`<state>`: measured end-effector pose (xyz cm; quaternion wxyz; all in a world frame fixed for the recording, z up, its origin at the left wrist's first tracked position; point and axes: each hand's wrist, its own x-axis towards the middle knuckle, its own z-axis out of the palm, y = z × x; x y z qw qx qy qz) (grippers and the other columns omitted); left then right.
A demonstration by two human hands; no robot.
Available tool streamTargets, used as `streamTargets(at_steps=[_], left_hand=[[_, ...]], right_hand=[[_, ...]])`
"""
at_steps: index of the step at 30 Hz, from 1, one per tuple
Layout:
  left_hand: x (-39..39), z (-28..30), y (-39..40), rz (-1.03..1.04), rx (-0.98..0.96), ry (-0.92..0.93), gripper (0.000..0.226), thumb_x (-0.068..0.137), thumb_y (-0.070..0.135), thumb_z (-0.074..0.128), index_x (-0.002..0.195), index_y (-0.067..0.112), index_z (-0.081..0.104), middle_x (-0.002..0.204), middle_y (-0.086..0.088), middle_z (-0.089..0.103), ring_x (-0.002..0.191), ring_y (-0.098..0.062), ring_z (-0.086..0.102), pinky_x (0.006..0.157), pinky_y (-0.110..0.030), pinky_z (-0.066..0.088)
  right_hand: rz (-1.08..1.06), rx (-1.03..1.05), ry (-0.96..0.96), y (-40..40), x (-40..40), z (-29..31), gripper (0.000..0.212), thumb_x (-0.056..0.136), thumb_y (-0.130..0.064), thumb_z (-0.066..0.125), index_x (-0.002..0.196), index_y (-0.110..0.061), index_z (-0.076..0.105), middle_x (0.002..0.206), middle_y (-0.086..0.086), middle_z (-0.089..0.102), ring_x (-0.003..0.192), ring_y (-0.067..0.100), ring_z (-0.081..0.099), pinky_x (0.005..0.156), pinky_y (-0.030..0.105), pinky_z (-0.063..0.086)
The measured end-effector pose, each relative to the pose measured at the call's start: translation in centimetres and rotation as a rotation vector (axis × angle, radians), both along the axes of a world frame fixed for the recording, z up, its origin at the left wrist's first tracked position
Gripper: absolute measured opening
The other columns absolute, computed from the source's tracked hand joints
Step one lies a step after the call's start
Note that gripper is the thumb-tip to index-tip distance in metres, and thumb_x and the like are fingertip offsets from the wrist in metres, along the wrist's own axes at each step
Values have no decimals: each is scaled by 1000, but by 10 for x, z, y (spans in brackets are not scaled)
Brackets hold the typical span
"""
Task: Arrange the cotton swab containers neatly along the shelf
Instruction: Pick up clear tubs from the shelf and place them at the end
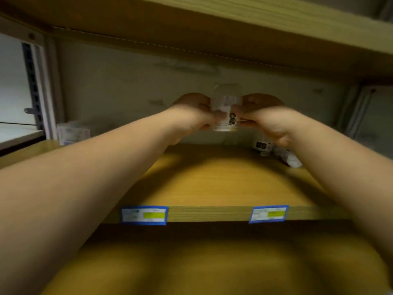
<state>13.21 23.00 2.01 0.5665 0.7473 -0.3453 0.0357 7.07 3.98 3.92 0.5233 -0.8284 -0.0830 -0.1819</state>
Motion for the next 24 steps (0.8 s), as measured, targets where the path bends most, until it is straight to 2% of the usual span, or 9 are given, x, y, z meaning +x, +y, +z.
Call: streamTargets(at_steps=[3, 5, 7, 9, 13, 16, 19, 22, 24], left_hand=[[19, -5, -47, 50, 52, 9, 19, 83, 19, 78, 100, 22, 70, 111, -5, 75, 103, -23, 72, 95, -44, 57], [32, -8, -71, 103, 100, 21, 27, 83, 21, 79, 108, 21, 70, 113, -2, 74, 104, -21, 70, 93, -43, 58], [46, -11, -86, 125, 127, 39, 28, 84, 16, 78, 110, 19, 68, 115, -4, 73, 105, -21, 70, 92, -42, 58], [57, -16, -95, 126, 136, 60, 26, 85, 9, 76, 108, 16, 66, 113, -5, 71, 105, -21, 69, 91, -37, 59], [72, -27, -102, 164, 119, 95, 35, 88, 5, 73, 120, 3, 61, 117, -14, 67, 106, -24, 68, 82, -26, 61], [76, -31, -102, 188, 185, 76, 37, 87, 8, 74, 122, 6, 62, 110, -6, 69, 98, -17, 69, 78, -23, 61], [75, -32, -102, 283, 434, -54, 31, 86, 21, 76, 115, 12, 67, 110, -1, 68, 100, -19, 65, 85, -31, 53], [77, -33, -105, 318, 507, -105, 18, 88, 24, 74, 104, 19, 66, 102, 1, 65, 91, -14, 60, 67, -21, 41], [79, -35, -105, 312, 490, -91, 21, 88, 22, 74, 107, 17, 68, 105, 0, 67, 90, -12, 61, 69, -22, 42]], right_hand=[[-64, -62, 52, -36, 8, -3, 22, 92, -18, 70, 113, -15, 66, 110, 4, 74, 99, 15, 72, 81, 20, 60], [-120, -121, 81, -56, 24, -7, 24, 89, -26, 74, 111, -19, 67, 113, 4, 74, 102, 18, 72, 92, 32, 59], [-158, -199, 111, -69, 40, -13, 39, 84, -35, 77, 119, -19, 67, 117, 2, 73, 106, 21, 71, 99, 41, 55], [-188, -277, 99, -72, 56, -17, 45, 84, -38, 76, 123, -18, 67, 116, 1, 72, 105, 21, 68, 95, 39, 55], [-243, -442, 50, -66, 79, -21, 23, 95, -23, 61, 113, -11, 67, 109, 7, 68, 100, 27, 66, 70, 30, 47], [-268, -577, 92, -59, 88, -29, 22, 99, -13, 51, 117, -8, 62, 112, 10, 64, 100, 28, 63, 70, 32, 46], [-268, -617, 142, -55, 93, -43, 23, 99, -9, 50, 120, -5, 59, 110, 9, 60, 94, 27, 58, 68, 33, 46], [-270, -568, 163, -57, 99, -51, 26, 100, -10, 47, 123, -5, 60, 121, 15, 64, 105, 31, 63, 82, 37, 54], [-267, -547, 182, -58, 99, -50, 28, 101, -8, 46, 125, -5, 59, 124, 16, 63, 109, 32, 62, 87, 38, 53]])
